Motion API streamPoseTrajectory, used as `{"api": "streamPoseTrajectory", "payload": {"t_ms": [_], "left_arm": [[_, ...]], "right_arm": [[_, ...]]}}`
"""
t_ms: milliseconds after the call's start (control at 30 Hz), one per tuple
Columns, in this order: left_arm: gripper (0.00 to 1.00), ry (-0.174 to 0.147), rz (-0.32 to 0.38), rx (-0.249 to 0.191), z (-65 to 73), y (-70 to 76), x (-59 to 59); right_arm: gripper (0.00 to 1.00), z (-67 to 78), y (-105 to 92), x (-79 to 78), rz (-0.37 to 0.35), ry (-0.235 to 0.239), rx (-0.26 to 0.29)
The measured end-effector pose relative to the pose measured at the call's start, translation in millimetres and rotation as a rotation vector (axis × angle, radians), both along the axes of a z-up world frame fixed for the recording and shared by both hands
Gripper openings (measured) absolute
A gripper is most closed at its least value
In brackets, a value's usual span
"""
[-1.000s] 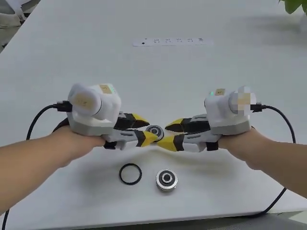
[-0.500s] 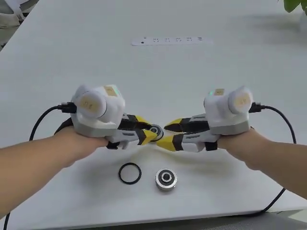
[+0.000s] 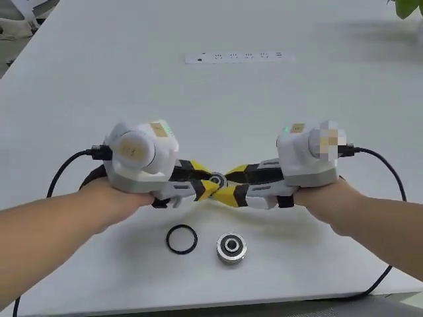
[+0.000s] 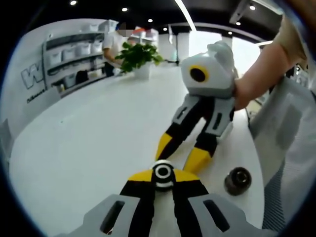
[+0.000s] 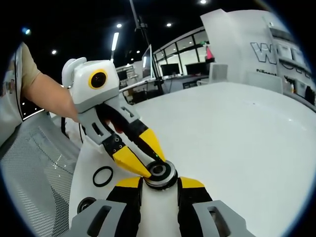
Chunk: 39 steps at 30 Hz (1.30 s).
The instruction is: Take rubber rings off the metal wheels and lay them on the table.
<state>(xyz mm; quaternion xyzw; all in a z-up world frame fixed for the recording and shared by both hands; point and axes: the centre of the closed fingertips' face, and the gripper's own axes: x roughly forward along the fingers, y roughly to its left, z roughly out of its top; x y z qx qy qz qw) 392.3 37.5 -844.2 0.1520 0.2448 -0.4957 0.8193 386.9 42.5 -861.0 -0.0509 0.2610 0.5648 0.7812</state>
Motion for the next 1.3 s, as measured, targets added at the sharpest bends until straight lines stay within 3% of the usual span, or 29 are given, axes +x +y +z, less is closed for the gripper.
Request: {"api": "streamPoseTrajectory", "payload": {"t_ms": [667,900,1300], "left_arm": [[0.14,0.000,0.018,-0.003,-1.3,1.0,0.6],[0.14,0.000,0.019,-0.005,-1.6,1.3,1.4],[0.14,-0.001,0.024,-0.001,-3.0,2.4,3.5]], "right_arm": [[0.17,-1.4,-7.2,-3.0,0.015,-0.033,-0.043],[0.05,-3.1,-12.7,-3.7,0.006,-0.017,-0.046],[0.00,-3.5,-14.3,-1.6,-0.028,0.023,-0.031]]}}
